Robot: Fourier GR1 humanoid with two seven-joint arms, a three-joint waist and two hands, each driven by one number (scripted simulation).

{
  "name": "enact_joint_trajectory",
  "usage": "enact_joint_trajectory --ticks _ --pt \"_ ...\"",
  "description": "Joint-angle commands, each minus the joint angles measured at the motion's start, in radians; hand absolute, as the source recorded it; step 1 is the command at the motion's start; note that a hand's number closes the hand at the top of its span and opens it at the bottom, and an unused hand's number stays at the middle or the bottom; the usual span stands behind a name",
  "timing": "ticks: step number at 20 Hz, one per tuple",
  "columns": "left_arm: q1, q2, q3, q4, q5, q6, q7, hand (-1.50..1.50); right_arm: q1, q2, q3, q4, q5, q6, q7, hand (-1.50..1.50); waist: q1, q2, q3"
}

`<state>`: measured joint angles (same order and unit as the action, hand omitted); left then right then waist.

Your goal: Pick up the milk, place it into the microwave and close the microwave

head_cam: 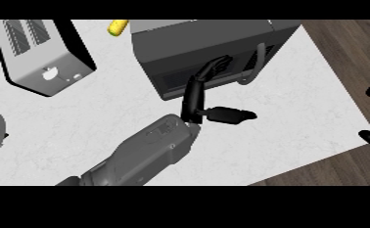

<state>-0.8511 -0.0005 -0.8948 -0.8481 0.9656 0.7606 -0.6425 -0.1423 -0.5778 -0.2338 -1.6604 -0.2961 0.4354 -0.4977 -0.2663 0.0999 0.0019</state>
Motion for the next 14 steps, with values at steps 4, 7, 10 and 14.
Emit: enact_joint_trajectory --ticks 4,7,10,14 --pt "-0.058 0.001 0.054 0.078 0.052 0.012 -0.007 -1.50 -0.023 0.020 0.019 0.076 -0.118 0.071 0.043 -1.50 -0.013 0.013 -0.002" --pt "-0.072 0.001 0.059 0.080 0.065 0.014 -0.018 -1.50 -0.041 0.011 0.010 0.107 -0.148 0.093 0.047 -1.50 -0.015 0.010 0.000" --pt "-0.065 0.001 0.058 0.093 0.073 0.012 -0.039 -1.50 -0.064 -0.017 0.001 0.126 -0.166 0.113 0.066 -1.50 -0.011 0.009 -0.003" --pt "-0.073 0.001 0.054 0.094 0.090 0.006 -0.047 -1.50 -0.083 -0.034 -0.010 0.171 -0.198 0.140 0.075 -1.50 -0.017 0.011 -0.002"
